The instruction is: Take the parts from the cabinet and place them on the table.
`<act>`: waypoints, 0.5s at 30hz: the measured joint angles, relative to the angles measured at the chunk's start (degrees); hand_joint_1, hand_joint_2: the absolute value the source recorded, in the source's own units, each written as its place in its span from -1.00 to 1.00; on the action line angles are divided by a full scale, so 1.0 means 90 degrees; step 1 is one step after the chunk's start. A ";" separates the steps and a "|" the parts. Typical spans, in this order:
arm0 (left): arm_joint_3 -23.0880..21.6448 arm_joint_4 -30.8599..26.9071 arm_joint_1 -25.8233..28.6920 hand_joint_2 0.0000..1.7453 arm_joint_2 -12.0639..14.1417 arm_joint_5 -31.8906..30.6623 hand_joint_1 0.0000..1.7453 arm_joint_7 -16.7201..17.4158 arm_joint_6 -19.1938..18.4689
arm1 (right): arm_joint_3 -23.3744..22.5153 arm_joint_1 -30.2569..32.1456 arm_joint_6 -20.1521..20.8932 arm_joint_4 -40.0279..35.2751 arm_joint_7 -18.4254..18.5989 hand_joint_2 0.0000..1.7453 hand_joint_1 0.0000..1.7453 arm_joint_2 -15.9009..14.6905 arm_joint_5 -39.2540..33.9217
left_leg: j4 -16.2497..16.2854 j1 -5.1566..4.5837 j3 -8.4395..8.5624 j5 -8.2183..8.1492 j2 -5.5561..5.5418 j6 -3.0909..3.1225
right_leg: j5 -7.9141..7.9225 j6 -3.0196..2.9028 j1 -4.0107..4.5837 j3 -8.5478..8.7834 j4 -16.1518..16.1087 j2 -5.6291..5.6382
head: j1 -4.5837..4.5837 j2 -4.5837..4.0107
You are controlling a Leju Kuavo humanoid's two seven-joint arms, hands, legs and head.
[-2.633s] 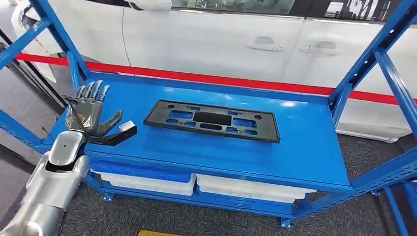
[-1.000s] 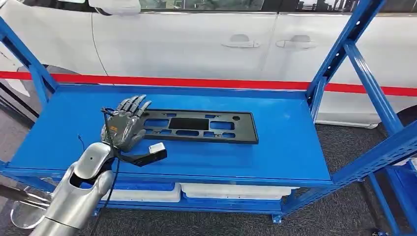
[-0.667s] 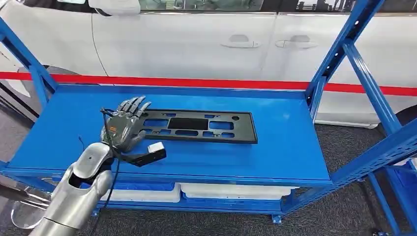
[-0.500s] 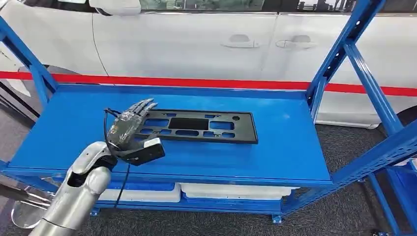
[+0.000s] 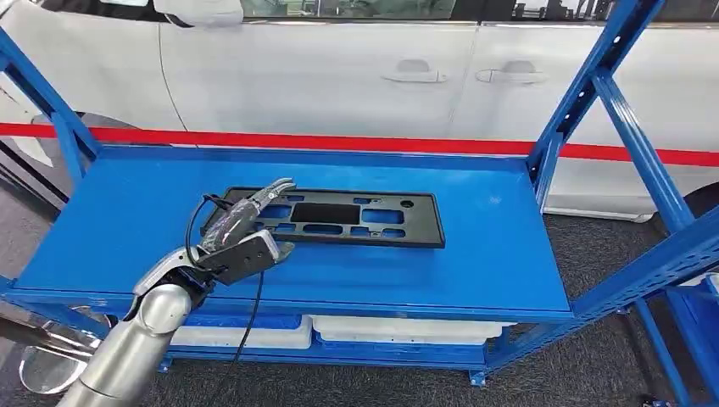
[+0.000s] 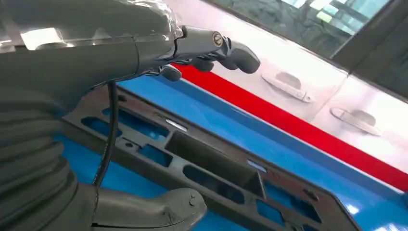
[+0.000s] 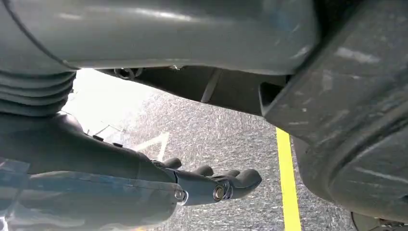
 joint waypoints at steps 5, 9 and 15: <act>0.0000 0.0000 0.0000 1.00 0.0000 0.0000 -1.00 0.0000 0.0000 | 0.0000 0.0000 0.0000 0.0000 0.0000 -1.00 -1.00 0.0000 0.0000 | 0.0000 0.0000 0.0000 0.0000 0.0000 0.0000 | 0.0000 0.0000 0.0000 0.0000 0.0000 0.0000 | 0.0000 0.0000; -0.0024 0.0017 -0.0006 1.00 0.0027 0.0017 -1.00 0.0165 -0.0066 | 0.0007 0.0000 0.0000 0.0000 0.0000 -1.00 -1.00 0.0000 -0.0007 | 0.0000 0.0000 0.0003 0.0000 0.0001 0.0000 | 0.0000 0.0000 0.0001 0.0000 0.0001 0.0002 | 0.0000 0.0000; -0.0209 0.1919 -0.0929 1.00 0.0831 -0.0445 -1.00 0.0831 -0.0792 | 0.0141 -0.0012 0.0017 0.0000 0.0112 -1.00 -1.00 0.0000 -0.0029 | -0.0001 0.0005 0.0009 0.0005 0.0000 -0.0002 | 0.0000 -0.0001 0.0007 0.0003 0.0010 0.0001 | 0.0000 0.0000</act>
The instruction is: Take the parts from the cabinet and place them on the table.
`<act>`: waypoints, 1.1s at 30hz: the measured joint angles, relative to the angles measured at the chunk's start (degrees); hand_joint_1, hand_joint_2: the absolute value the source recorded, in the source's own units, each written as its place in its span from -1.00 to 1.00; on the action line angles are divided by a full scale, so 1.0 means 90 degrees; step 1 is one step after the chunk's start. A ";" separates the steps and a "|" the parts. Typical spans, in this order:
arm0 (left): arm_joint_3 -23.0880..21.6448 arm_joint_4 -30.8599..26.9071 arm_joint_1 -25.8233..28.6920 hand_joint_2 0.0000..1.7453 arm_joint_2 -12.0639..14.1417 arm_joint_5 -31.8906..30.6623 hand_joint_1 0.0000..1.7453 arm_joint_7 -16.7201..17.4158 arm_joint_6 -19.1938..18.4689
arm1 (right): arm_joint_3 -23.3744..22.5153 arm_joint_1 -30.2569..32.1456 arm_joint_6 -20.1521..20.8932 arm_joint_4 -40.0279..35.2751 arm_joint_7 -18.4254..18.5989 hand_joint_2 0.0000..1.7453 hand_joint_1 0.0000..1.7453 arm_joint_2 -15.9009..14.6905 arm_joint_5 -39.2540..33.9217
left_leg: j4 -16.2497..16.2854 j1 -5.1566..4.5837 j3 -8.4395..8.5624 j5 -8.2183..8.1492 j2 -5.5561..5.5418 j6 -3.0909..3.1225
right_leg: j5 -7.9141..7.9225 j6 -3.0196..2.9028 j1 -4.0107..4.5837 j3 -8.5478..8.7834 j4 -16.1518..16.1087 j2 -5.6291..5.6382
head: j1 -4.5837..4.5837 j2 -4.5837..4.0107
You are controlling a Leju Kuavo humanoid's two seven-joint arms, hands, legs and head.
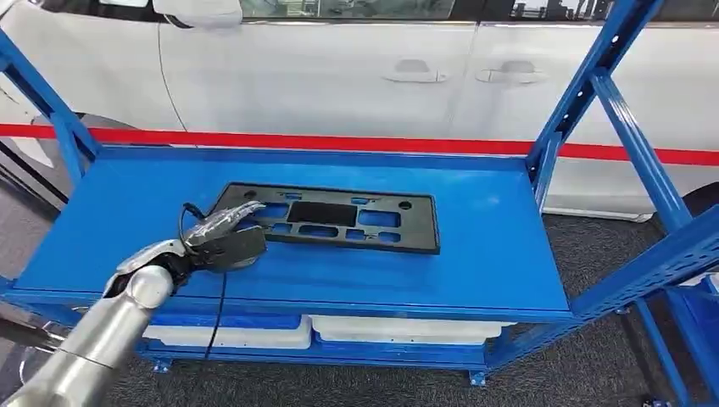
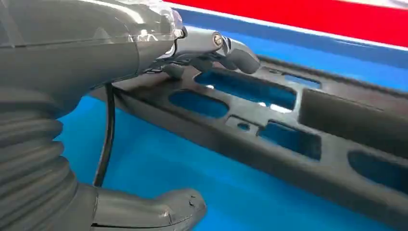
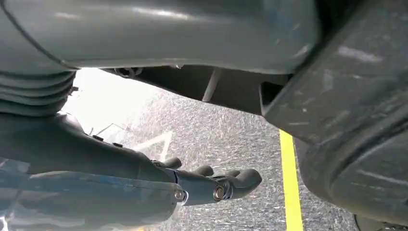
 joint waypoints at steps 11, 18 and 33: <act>-0.0146 0.0947 -0.0539 1.00 0.0231 -0.0882 -1.00 0.0015 -0.0036 | 0.0097 -0.0012 0.0034 0.0000 0.0017 -1.00 -1.00 0.0000 0.0000 | -0.0002 -0.0001 0.0008 -0.0009 0.0003 -0.0007 | -0.0002 -0.0002 0.0001 0.0032 0.0004 0.0010 | 0.0000 0.0000; -0.0333 0.1452 -0.0721 1.00 0.0350 -0.1976 -1.00 0.0036 0.0335 | 0.0177 -0.0017 0.0034 0.0000 0.0022 -1.00 -1.00 0.0000 -0.0019 | -0.0004 -0.0003 0.0021 -0.0004 -0.0003 -0.0014 | -0.0004 -0.0007 0.0010 0.0042 0.0008 0.0004 | 0.0000 0.0000; -0.0532 0.1549 -0.0739 1.00 0.0347 -0.2749 0.62 0.0143 0.0617 | 0.0204 -0.0017 0.0029 0.0000 0.0010 -1.00 -1.00 0.0000 -0.0068 | -0.0007 -0.0003 0.0022 -0.0003 -0.0001 -0.0017 | -0.0005 -0.0008 0.0013 0.0040 0.0009 0.0007 | 0.0000 0.0000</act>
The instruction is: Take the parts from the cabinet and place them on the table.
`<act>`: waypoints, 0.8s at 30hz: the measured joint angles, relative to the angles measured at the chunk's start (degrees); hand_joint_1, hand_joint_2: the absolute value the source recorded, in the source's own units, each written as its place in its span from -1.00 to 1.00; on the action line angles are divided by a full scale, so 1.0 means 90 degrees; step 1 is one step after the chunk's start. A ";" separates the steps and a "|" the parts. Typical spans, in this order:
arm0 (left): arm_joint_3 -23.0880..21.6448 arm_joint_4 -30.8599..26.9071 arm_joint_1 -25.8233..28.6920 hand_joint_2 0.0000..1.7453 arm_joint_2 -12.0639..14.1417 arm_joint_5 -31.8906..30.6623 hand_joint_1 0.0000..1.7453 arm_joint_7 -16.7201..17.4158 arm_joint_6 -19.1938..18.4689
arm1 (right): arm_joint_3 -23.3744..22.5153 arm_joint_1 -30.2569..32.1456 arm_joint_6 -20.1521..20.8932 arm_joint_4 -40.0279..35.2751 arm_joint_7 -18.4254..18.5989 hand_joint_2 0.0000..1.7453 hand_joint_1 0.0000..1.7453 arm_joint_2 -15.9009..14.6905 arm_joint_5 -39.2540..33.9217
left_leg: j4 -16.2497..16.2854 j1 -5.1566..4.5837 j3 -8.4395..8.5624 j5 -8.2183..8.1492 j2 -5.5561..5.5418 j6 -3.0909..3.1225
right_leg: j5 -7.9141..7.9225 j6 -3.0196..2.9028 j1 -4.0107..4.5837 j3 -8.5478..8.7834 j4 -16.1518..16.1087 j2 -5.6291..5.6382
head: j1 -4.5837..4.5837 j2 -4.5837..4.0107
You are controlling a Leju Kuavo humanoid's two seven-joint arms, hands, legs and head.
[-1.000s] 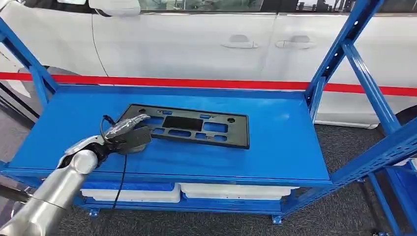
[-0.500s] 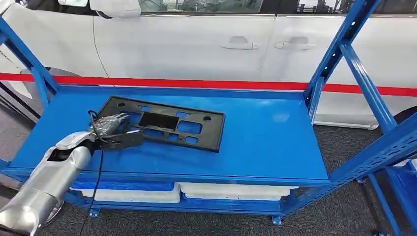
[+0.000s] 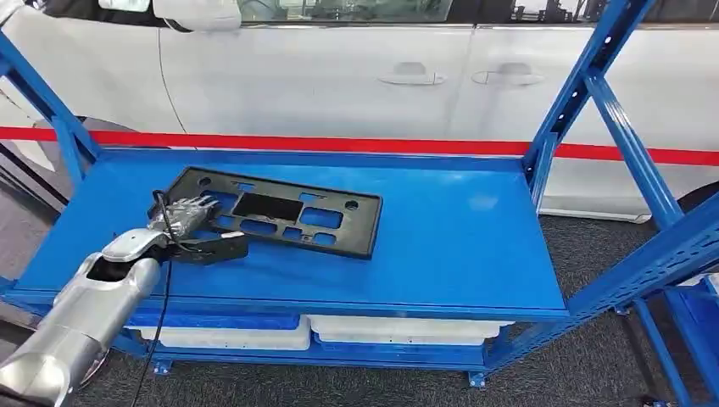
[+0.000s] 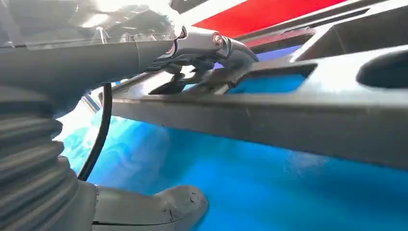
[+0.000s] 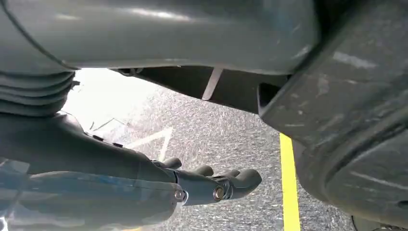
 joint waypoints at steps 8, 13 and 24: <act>-0.0003 0.0007 -0.0009 1.00 -0.0027 -0.0587 1.00 -0.0075 0.0235 | 0.0019 0.0002 0.0000 0.0000 -0.0046 -1.00 -1.00 0.0000 -0.0058 | -0.0001 0.0000 0.0003 -0.0002 0.0000 0.0000 | -0.0002 -0.0002 -0.0002 0.0002 0.0000 0.0000 | 0.0000 0.0000; 0.0087 0.0005 0.0008 1.00 -0.0058 -0.0820 1.00 -0.0083 0.0299 | 0.0044 0.0005 0.0000 0.0000 -0.0083 -1.00 -1.00 0.0000 -0.0095 | -0.0002 0.0000 0.0008 -0.0003 0.0002 -0.0002 | -0.0002 -0.0002 -0.0003 0.0004 -0.0001 0.0002 | 0.0000 0.0000; 0.0277 -0.0017 0.0200 1.00 -0.0153 -0.1088 1.00 -0.0141 0.0466 | 0.0092 0.0008 -0.0012 0.0000 -0.0121 -1.00 -1.00 0.0000 -0.0170 | -0.0003 0.0000 0.0005 -0.0004 0.0004 -0.0002 | -0.0003 -0.0003 -0.0003 0.0000 0.0000 0.0004 | 0.0000 0.0000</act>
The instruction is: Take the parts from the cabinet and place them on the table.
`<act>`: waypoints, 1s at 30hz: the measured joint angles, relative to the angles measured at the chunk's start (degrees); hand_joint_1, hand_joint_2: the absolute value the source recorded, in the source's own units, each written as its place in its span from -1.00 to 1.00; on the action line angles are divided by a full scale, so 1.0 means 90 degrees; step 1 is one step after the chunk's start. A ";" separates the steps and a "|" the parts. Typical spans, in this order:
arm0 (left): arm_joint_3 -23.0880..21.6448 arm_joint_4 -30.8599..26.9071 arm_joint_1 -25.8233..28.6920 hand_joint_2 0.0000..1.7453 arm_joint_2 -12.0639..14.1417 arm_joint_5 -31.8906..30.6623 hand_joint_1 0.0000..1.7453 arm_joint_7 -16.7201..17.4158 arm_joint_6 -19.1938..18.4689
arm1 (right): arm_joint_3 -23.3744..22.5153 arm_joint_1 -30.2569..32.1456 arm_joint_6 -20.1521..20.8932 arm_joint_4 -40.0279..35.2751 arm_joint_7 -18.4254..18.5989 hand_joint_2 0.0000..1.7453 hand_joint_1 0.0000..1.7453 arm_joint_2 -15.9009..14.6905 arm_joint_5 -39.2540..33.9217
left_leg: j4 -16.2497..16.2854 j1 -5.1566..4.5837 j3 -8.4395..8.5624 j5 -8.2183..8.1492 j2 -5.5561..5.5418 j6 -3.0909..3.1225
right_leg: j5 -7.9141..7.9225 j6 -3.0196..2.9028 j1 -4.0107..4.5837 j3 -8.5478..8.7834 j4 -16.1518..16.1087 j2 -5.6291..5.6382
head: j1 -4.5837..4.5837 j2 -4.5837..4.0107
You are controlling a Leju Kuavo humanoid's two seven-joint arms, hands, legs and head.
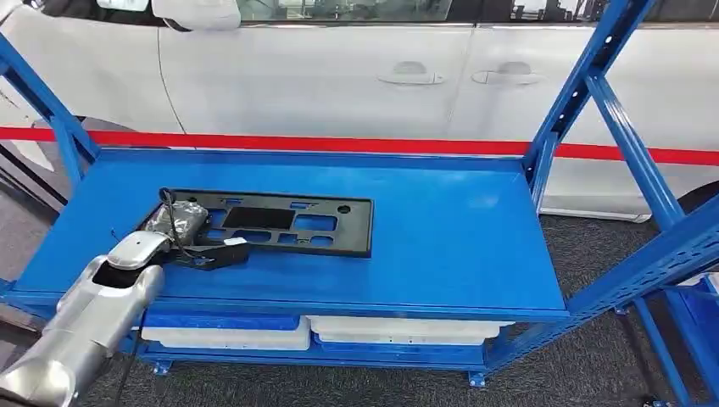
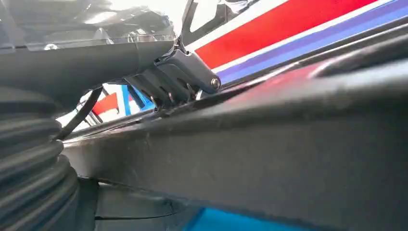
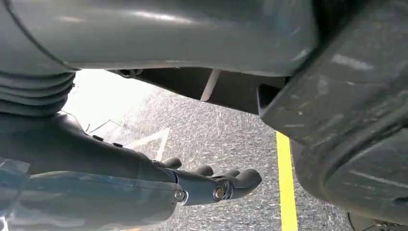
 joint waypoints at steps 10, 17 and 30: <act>0.0112 -0.0148 0.0149 1.00 -0.0036 -0.0034 1.00 -0.0036 0.0121 | 0.0010 0.0003 -0.0019 0.0002 -0.0022 -1.00 -1.00 0.0000 -0.0041 | 0.0000 0.0000 -0.0003 -0.0002 -0.0001 0.0001 | -0.0002 0.0000 -0.0001 -0.0002 -0.0001 -0.0001 | 0.0000 0.0000; 0.0209 -0.0255 0.0230 1.00 -0.0058 -0.0075 1.00 -0.0053 0.0165 | 0.0029 0.0004 -0.0022 0.0002 -0.0051 -1.00 -1.00 0.0000 -0.0058 | 0.0000 0.0000 -0.0005 -0.0001 -0.0001 0.0001 | -0.0002 0.0000 -0.0002 -0.0005 -0.0001 -0.0002 | 0.0000 0.0000; 0.0330 -0.0372 0.0362 1.00 -0.0087 -0.0095 1.00 -0.0104 0.0296 | 0.0073 0.0004 -0.0029 0.0007 -0.0073 -1.00 -1.00 0.0000 -0.0073 | 0.0001 0.0000 -0.0001 -0.0001 -0.0002 0.0001 | -0.0002 0.0000 -0.0008 -0.0010 -0.0001 -0.0002 | 0.0000 0.0000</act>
